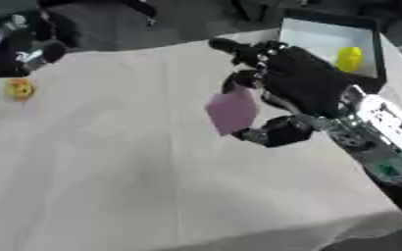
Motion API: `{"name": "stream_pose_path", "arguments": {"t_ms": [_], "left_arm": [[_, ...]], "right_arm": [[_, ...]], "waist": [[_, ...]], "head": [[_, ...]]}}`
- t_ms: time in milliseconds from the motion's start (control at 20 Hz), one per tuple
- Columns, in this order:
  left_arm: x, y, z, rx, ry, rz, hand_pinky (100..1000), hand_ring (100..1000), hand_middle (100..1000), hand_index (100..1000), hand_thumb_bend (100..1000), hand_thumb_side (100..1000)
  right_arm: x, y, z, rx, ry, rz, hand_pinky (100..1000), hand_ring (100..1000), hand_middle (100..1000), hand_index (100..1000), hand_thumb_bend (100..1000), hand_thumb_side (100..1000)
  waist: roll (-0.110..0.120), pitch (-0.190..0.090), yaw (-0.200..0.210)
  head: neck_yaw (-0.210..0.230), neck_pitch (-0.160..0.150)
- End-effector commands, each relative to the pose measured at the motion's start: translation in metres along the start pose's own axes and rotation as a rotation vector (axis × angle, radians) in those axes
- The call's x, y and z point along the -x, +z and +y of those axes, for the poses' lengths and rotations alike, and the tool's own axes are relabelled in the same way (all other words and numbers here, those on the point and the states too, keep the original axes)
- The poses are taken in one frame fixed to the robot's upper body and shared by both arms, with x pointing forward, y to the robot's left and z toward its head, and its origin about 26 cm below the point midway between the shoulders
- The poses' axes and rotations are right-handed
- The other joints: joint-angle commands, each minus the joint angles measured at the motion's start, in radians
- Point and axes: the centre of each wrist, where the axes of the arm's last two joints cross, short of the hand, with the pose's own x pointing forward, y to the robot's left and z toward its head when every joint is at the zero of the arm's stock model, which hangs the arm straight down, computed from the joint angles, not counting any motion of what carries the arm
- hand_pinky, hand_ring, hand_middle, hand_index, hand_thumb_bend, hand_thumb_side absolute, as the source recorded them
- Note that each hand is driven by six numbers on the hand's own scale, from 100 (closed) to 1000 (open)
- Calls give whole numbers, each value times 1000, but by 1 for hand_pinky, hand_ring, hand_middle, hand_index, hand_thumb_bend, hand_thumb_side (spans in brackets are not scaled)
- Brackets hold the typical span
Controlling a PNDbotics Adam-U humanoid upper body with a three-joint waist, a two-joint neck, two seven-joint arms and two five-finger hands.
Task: Pick up the objects with one hand, pass them to the other hand, and then place them into the box on the other side of the table.
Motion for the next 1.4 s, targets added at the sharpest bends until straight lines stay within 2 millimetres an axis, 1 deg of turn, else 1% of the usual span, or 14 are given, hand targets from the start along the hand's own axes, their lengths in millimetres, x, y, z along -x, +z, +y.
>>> {"name": "stream_pose_path", "arguments": {"t_ms": [50, 150, 300, 550, 650, 700, 750, 800, 850, 900, 950, 1000, 1250, 1400], "left_arm": [[-18, 25, 34, -141, -48, -21, 705, 629, 632, 754, 362, 558], [-28, 55, 32, -231, -7, -66, 704, 628, 630, 751, 358, 551], [-41, 81, 21, -298, 49, -87, 703, 626, 628, 748, 349, 555], [-54, 91, -5, -328, 107, -121, 704, 626, 628, 747, 340, 563], [-59, 91, -13, -322, 119, -140, 704, 626, 629, 747, 335, 567], [-61, 90, -16, -321, 122, -147, 704, 625, 628, 747, 331, 569], [-63, 89, -18, -320, 127, -151, 703, 625, 628, 747, 328, 572], [-65, 88, -20, -319, 131, -154, 703, 625, 628, 747, 328, 572], [-66, 88, -21, -316, 133, -155, 703, 625, 628, 747, 326, 576], [-67, 88, -23, -312, 134, -155, 704, 625, 629, 748, 324, 580], [-67, 88, -23, -308, 133, -153, 704, 625, 630, 748, 322, 582], [-68, 88, -23, -307, 130, -149, 704, 625, 629, 748, 323, 581], [-66, 90, -23, -303, 119, -119, 705, 626, 632, 749, 313, 597], [-61, 96, -19, -307, 94, -78, 704, 625, 632, 749, 302, 597]], "right_arm": [[43, 14, -6, 22, 47, 250, 625, 719, 1000, 330, 523, 225], [85, 30, 1, 54, 68, 547, 599, 707, 1000, 333, 543, 223], [128, 46, 10, 101, 102, 797, 572, 695, 1000, 343, 566, 218], [181, 76, 13, 154, 169, 1045, 553, 686, 1000, 355, 581, 227], [195, 83, 12, 187, 184, 1109, 547, 683, 1000, 385, 585, 240], [200, 85, 12, 198, 190, 1131, 549, 685, 1000, 451, 607, 248], [205, 87, 12, 204, 195, 1152, 557, 695, 1000, 526, 683, 251], [209, 89, 14, 202, 198, 1168, 560, 699, 1000, 548, 708, 257], [212, 90, 16, 191, 200, 1182, 608, 739, 1000, 773, 913, 313], [214, 90, 17, 176, 209, 1197, 625, 751, 1000, 847, 974, 353], [215, 89, 16, 170, 227, 1211, 622, 750, 1000, 898, 978, 462], [215, 87, 14, 179, 256, 1224, 618, 747, 1000, 912, 1000, 410], [201, 74, -2, 313, 416, 1227, 602, 735, 1000, 913, 988, 479], [172, 62, -13, 379, 445, 1092, 663, 758, 1000, 903, 787, 415]], "waist": [[3, -4, 13], [9, 9, 47], [16, 28, 94], [15, 60, 197], [11, 72, 233], [8, 78, 250], [4, 83, 267], [2, 86, 279], [-1, 89, 290], [-2, 90, 298], [-3, 91, 303], [-5, 92, 306], [-13, 90, 308], [-14, 84, 296]], "head": [[-52, -10], [-111, -28], [-182, -62], [-295, -116], [-328, -135], [-344, -143], [-358, -149], [-369, -152], [-378, -154], [-384, -156], [-388, -157], [-391, -158], [-393, -153], [-351, -144]]}}
